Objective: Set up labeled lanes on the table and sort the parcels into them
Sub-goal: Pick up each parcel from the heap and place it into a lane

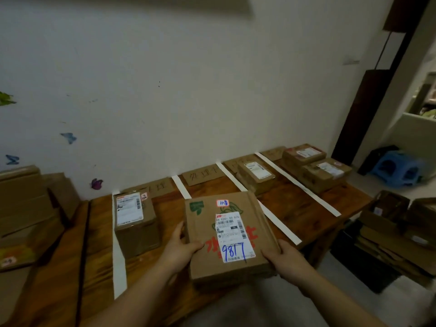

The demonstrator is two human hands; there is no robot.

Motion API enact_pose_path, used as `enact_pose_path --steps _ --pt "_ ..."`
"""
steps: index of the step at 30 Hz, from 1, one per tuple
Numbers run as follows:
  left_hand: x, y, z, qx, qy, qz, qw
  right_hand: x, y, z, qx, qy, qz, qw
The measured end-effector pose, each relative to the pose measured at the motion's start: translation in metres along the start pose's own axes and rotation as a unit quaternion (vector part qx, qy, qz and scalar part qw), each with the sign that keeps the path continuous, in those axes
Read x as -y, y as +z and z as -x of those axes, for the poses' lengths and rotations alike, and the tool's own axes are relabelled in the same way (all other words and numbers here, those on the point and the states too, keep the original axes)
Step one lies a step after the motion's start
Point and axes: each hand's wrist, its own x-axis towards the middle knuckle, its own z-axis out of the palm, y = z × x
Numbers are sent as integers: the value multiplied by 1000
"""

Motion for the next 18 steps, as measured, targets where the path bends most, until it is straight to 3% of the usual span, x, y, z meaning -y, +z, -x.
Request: enact_pose_path --steps 5,12,18 --pt "-2 11 -71 -34 -13 -5 999 23 -4 -75 1 -7 50 999" --pt "-8 12 -136 -4 -43 25 999 34 -5 -154 25 43 85 995" --pt "-2 24 -179 -15 -56 22 998 46 -5 -210 -3 28 121 992"
